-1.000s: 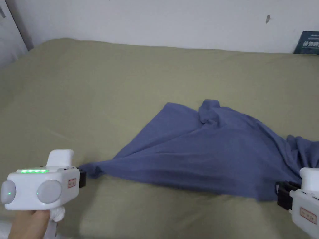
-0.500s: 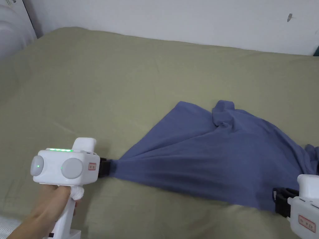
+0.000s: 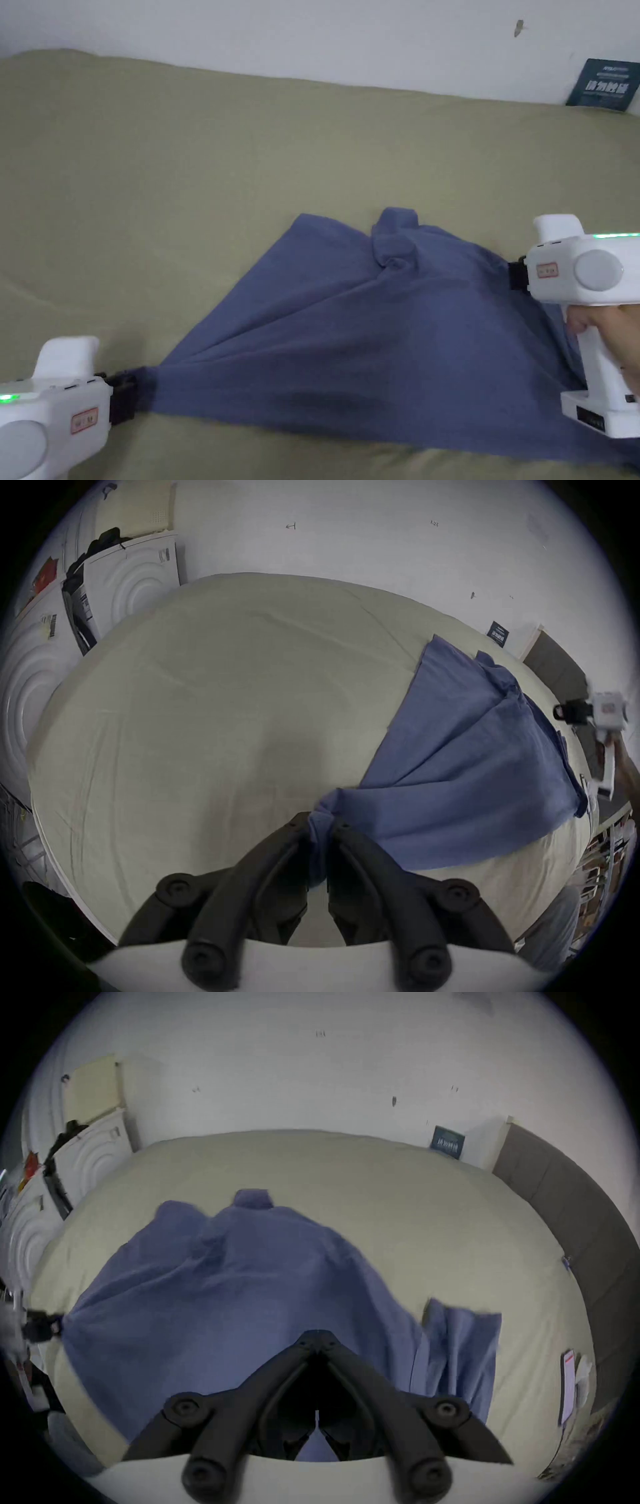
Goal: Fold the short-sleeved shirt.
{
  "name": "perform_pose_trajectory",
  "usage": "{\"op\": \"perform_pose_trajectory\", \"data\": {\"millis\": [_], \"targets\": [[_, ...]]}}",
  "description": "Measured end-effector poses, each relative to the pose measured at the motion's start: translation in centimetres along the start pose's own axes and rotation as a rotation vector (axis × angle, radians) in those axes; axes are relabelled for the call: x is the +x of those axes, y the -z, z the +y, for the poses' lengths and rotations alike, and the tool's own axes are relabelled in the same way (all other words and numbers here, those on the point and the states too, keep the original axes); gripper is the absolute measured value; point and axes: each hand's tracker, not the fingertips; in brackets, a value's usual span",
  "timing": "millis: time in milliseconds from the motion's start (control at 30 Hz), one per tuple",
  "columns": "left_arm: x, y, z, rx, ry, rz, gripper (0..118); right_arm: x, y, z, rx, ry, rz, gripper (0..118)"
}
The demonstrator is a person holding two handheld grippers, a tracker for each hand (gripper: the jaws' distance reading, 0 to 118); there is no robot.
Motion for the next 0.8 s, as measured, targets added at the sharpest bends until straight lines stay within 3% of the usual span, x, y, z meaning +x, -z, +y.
{"op": "perform_pose_trajectory", "data": {"millis": [100, 133, 167, 200, 233, 300, 367, 400, 433, 467, 500, 533, 633, 700, 800], "targets": [[0.7, -0.3, -0.2, 0.003, -0.004, 0.007, 10, 0.9, 3.0, 2.3, -0.019, -0.008, 0.014, 2], [0.7, -0.3, -0.2, 0.003, 0.003, 0.009, 10, 1.2, 3.7, 2.8, -0.042, -0.010, 0.011, 17], [0.7, -0.3, -0.1, 0.004, 0.011, 0.010, 10, 1.3, 4.7, 3.0, -0.061, -0.014, 0.003, 62], [0.7, -0.3, -0.1, 0.004, 0.014, 0.011, 10, 1.5, 5.6, 3.0, -0.106, -0.024, 0.026, 96], [0.8, -0.3, -0.2, 0.005, 0.014, 0.010, 10, 1.6, 6.4, 2.9, -0.134, -0.035, 0.020, 118], [0.6, -0.2, -0.2, 0.006, 0.014, 0.009, 10, 2.0, 7.7, 2.7, -0.147, -0.082, -0.025, 106], [0.6, -0.1, -0.2, 0.007, 0.011, 0.007, 10, 2.2, 8.6, 2.2, -0.186, -0.113, -0.045, 104], [0.6, -0.1, -0.2, 0.003, 0.013, 0.007, 10, 1.9, 8.7, 2.0, -0.163, -0.071, -0.023, 102], [0.5, 0.0, -0.2, 0.003, 0.010, 0.009, 10, 2.0, 8.4, 2.2, -0.186, -0.013, -0.005, 88], [0.6, -0.1, -0.1, 0.001, 0.012, 0.011, 10, 1.9, 7.4, 2.2, -0.164, 0.027, 0.059, 37], [0.7, -0.2, 0.0, -0.001, 0.020, 0.014, 10, 1.2, 5.9, 2.0, -0.073, -0.015, 0.017, 0], [0.8, -0.3, 0.1, -0.002, 0.027, 0.015, 10, 0.2, 5.4, 2.0, -0.012, -0.059, -0.053, 0], [0.9, -1.4, 0.8, 0.009, 0.038, 0.011, 10, -1.9, 2.2, 1.7, 0.038, -0.083, -0.011, 0], [1.0, -2.7, 1.7, 0.034, 0.028, 0.010, 10, -1.2, -4.4, 1.9, 0.134, -0.111, -0.044, 0], [1.8, -5.9, 3.8, 0.105, 0.035, -0.022, 10, -0.5, -10.6, 2.3, 0.184, -0.101, -0.015, 0]]}}
